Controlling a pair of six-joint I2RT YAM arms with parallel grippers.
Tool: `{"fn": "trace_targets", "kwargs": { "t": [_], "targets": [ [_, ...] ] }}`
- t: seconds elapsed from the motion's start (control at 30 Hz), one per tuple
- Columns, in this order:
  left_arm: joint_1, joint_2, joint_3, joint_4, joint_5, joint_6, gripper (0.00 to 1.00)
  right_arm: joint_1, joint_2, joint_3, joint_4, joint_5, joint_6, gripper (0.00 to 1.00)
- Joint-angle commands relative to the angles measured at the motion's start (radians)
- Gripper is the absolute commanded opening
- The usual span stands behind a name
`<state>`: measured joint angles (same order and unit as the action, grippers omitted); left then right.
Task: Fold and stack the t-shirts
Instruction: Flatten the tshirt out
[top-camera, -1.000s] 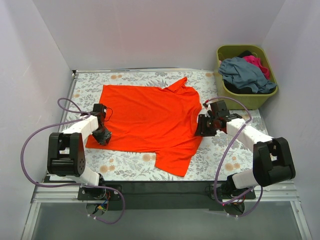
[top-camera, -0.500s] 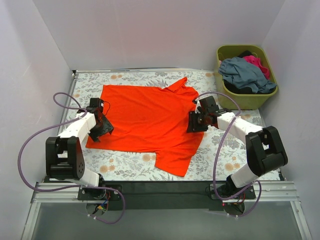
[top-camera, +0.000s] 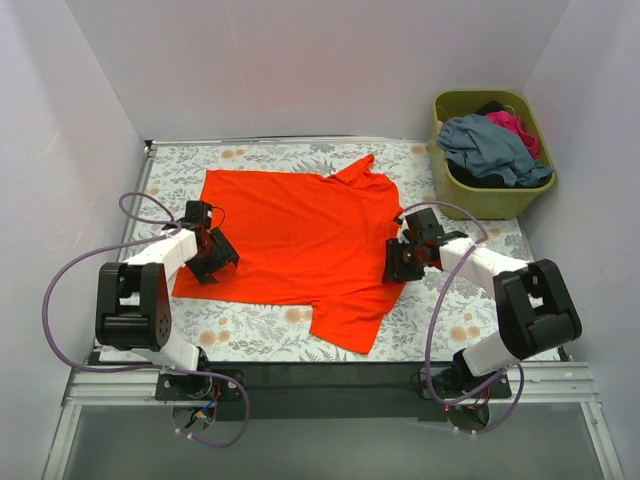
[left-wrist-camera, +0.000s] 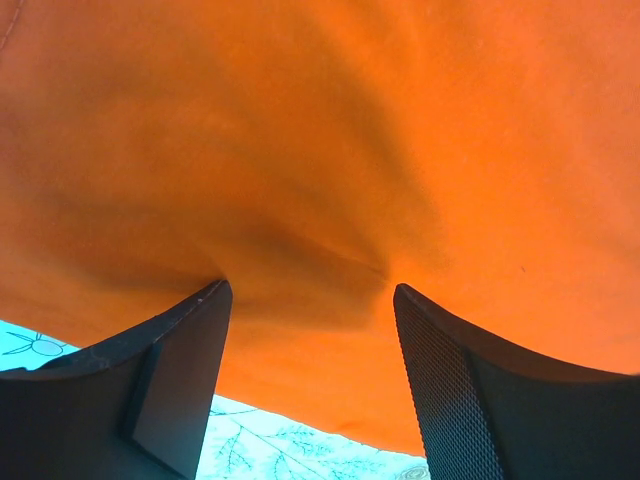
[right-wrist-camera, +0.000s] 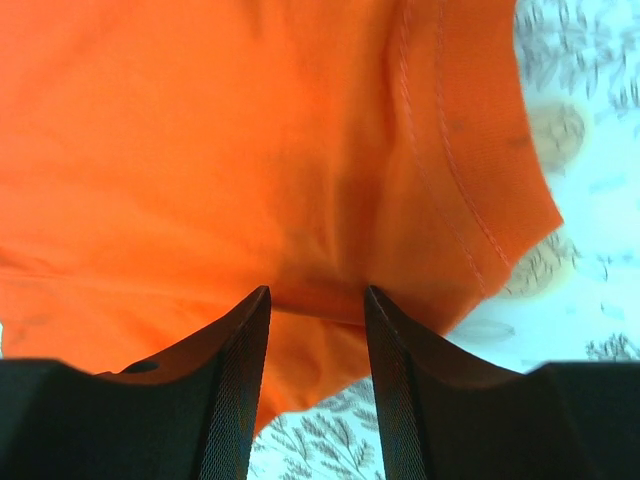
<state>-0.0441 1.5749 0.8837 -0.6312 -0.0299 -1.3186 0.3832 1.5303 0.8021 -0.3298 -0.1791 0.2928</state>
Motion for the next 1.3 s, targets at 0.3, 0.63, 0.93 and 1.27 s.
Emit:
{"fn": "trace_targets", "kwargs": {
  "t": [0.3, 0.63, 0.93, 1.27],
  "targets": [
    [0.018, -0.18, -0.193, -0.12, 0.137, -0.073, 0.53, -0.075, -0.288, -0.253, -0.199, -0.031, 0.072, 0.45],
    [0.016, -0.345, -0.059, -0.19, 0.179, -0.05, 0.6, -0.066, -0.388, -0.075, -0.195, -0.019, 0.025, 0.56],
    [-0.034, -0.034, 0.162, -0.036, 0.162, -0.011, 0.65, 0.008, -0.084, 0.232, -0.042, -0.054, -0.011, 0.46],
    [-0.036, 0.217, 0.212, 0.011, 0.09, -0.074, 0.57, 0.105, 0.152, 0.322, -0.015, -0.028, -0.017, 0.45]
  ]
}}
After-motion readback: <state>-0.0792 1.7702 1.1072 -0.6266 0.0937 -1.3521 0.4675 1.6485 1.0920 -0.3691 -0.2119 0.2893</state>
